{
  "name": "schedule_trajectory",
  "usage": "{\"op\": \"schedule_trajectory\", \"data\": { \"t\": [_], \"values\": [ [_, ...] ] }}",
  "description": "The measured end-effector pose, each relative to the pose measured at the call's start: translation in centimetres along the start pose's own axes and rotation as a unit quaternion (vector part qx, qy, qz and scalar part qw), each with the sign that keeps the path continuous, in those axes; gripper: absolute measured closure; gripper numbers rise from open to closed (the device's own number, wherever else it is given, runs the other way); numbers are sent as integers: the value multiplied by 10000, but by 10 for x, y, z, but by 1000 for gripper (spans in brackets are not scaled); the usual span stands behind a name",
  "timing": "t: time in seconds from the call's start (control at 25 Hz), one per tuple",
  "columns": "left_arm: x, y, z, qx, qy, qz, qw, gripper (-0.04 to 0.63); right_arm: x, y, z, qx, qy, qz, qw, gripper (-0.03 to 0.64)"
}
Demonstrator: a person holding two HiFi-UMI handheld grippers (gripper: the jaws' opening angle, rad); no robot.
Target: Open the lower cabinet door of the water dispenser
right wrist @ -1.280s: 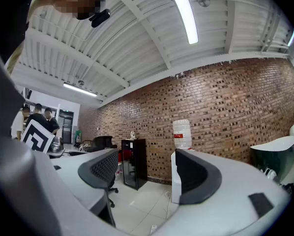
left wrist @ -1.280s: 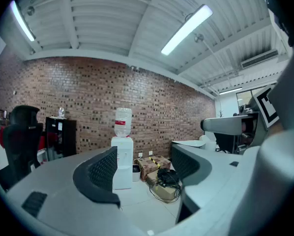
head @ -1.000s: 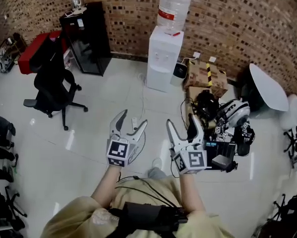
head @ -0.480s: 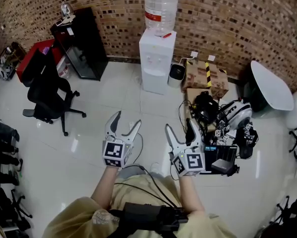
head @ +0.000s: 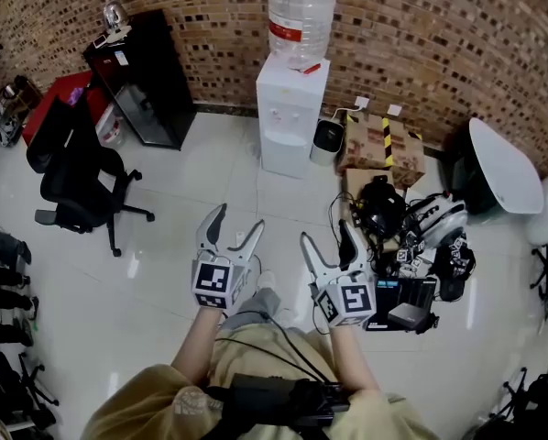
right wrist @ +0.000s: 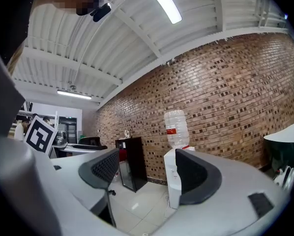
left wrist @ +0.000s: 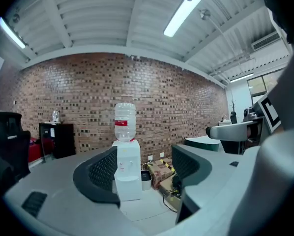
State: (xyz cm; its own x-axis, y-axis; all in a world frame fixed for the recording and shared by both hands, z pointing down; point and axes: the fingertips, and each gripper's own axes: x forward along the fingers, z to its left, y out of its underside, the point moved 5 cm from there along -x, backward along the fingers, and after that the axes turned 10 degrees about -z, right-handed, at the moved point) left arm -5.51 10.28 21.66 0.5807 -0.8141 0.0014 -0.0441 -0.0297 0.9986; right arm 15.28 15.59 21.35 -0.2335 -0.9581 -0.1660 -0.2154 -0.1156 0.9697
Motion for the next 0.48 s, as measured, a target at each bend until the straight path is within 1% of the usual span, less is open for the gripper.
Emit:
{"op": "schedule_trajectory", "data": {
  "t": [0.12,0.28,0.48],
  "values": [
    [32,3,19,-89,37,-38,9999,264,34,5,-12,-27,0,103,9999,232],
    [74,1,51,-116,86,-171,9997,264,89,8,-22,-36,-7,109,9999,233],
    [119,6,87,-176,274,-121,9994,264,144,28,-36,-65,71,161,9998,233]
  ]
}}
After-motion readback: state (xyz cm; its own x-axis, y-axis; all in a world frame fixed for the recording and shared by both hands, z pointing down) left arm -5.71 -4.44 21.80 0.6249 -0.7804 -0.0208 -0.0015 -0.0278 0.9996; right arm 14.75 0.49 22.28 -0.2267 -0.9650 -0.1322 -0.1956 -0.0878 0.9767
